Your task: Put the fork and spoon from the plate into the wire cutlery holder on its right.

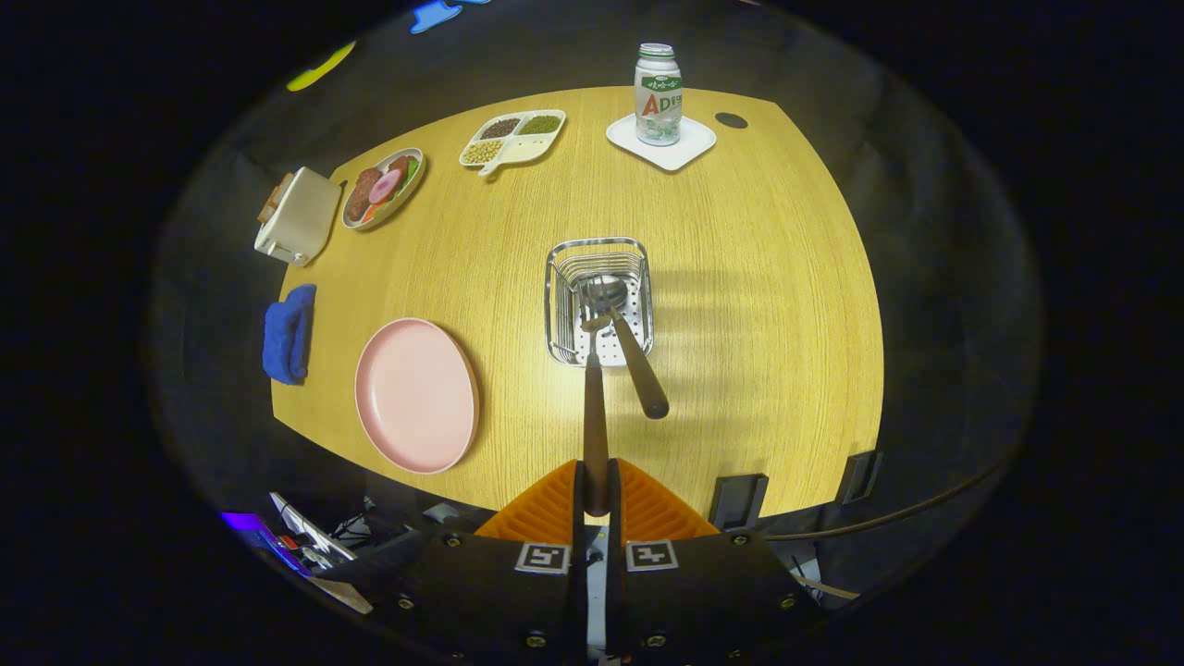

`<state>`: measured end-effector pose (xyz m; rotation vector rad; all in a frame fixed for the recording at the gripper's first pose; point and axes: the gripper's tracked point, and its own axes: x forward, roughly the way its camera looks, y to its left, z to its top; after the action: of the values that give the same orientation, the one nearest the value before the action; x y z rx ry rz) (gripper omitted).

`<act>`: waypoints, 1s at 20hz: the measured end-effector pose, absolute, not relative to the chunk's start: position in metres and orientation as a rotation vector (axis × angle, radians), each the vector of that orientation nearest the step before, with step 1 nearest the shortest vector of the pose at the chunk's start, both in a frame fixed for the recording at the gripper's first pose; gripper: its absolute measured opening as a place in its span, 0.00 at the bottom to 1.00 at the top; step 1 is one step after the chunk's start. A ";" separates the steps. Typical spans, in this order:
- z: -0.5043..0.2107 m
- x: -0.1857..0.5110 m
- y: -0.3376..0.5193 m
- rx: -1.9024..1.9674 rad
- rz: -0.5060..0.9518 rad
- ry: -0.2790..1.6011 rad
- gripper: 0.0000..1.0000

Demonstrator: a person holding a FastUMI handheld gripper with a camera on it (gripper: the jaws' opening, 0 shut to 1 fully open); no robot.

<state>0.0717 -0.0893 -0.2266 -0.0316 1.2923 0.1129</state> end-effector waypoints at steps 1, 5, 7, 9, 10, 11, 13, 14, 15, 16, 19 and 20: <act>-0.228 0.074 -0.089 -0.037 0.111 1.292 0.08; -0.229 0.079 -0.086 -0.024 0.103 1.310 0.08; -0.229 0.082 -0.086 -0.036 0.098 1.303 0.10; -0.228 0.083 -0.086 -0.045 0.096 1.299 0.12; -0.227 0.083 -0.086 -0.053 0.095 1.296 0.12; -0.225 0.084 -0.085 -0.058 0.097 1.290 0.14; -0.222 0.087 -0.084 -0.063 0.096 1.276 0.14; -0.220 0.087 -0.083 -0.063 0.100 1.273 0.14; -0.219 0.088 -0.083 -0.065 0.101 1.270 0.15; -0.218 0.088 -0.084 -0.066 0.100 1.267 0.14; -0.213 0.088 -0.083 -0.054 0.104 1.255 0.15; -0.211 0.088 -0.083 -0.050 0.105 1.250 0.15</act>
<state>0.0883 -0.0832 -0.2106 -0.0505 1.2498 0.1053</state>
